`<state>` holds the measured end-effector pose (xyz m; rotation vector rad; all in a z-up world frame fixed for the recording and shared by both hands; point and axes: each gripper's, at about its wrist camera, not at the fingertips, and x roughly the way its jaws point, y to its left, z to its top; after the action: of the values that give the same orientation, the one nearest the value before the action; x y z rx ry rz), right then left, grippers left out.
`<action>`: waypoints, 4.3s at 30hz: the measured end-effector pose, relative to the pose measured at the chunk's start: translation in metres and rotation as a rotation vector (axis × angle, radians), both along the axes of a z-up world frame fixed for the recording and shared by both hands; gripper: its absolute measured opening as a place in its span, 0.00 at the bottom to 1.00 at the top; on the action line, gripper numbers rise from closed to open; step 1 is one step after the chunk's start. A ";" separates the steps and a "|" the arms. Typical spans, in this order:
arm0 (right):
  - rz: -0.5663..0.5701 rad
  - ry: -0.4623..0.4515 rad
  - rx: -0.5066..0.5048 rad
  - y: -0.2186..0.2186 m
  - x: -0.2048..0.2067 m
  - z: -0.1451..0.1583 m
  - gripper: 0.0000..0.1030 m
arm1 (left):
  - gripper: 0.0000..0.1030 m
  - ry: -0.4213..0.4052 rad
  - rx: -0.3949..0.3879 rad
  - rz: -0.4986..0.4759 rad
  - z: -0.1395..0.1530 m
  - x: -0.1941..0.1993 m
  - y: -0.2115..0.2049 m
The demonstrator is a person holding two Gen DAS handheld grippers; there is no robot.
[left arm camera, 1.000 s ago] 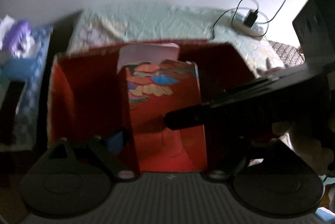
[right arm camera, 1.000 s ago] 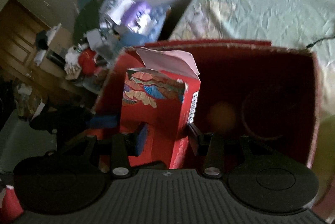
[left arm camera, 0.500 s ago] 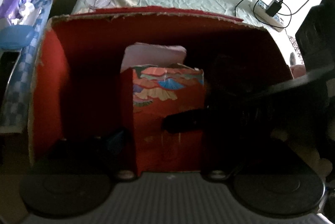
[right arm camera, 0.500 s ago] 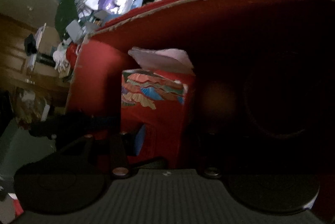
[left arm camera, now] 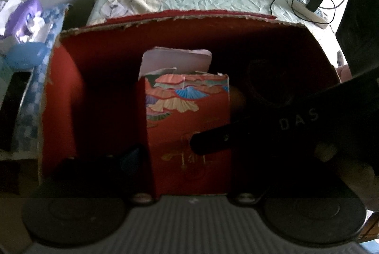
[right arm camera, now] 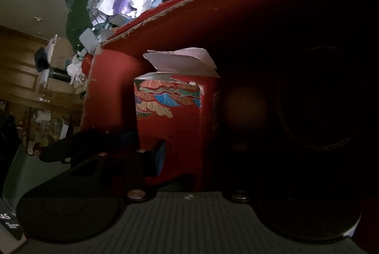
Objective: Organize objects
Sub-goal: 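Carry the gift box over the red box and lower it inside, then open the right gripper to release the gift box in the box, then withdraw the right gripper toward the red-and-white figure toy, then grasp the red-and-white figure toy with the right gripper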
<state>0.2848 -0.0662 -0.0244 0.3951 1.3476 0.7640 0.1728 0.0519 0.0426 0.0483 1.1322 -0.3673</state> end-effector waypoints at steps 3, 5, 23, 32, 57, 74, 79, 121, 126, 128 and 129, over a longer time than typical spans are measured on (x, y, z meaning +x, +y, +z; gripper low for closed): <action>0.005 -0.023 0.013 0.000 -0.001 0.002 0.45 | 0.85 -0.006 0.009 -0.002 0.001 -0.003 0.000; -0.005 -0.039 0.021 -0.001 -0.002 0.003 0.44 | 0.85 -0.006 0.010 -0.005 0.001 -0.004 0.001; -0.065 0.017 0.045 -0.006 0.004 -0.003 0.43 | 0.85 0.004 0.012 -0.018 -0.004 0.003 -0.004; -0.064 0.007 0.047 -0.006 0.003 -0.002 0.42 | 0.85 0.033 0.030 -0.056 -0.018 0.011 -0.016; -0.173 -0.147 -0.010 -0.017 -0.011 0.015 0.42 | 0.85 -0.113 -0.032 -0.061 0.018 -0.012 -0.002; -0.232 -0.386 0.073 -0.039 -0.078 0.061 0.41 | 0.80 -0.253 -0.085 0.058 0.059 -0.060 0.038; -0.196 -0.414 0.130 -0.036 -0.100 0.068 0.38 | 0.78 -0.288 -0.081 0.082 0.069 -0.083 0.049; 0.034 -0.055 0.023 0.032 -0.136 -0.017 0.40 | 0.61 0.054 -0.030 0.113 -0.046 -0.150 0.060; 0.053 -0.029 -0.010 0.039 -0.135 -0.025 0.40 | 0.53 0.073 -0.017 0.107 -0.055 -0.147 0.058; 0.054 -0.013 -0.020 0.040 -0.134 -0.029 0.42 | 0.50 0.081 -0.011 0.109 -0.058 -0.146 0.059; 0.053 -0.003 -0.017 0.039 -0.134 -0.031 0.42 | 0.48 0.086 -0.010 0.110 -0.059 -0.145 0.059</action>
<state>0.1512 -0.0272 -0.0551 0.3454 1.3650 0.7962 0.0274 0.1106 -0.0161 -0.0384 1.2127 -0.2794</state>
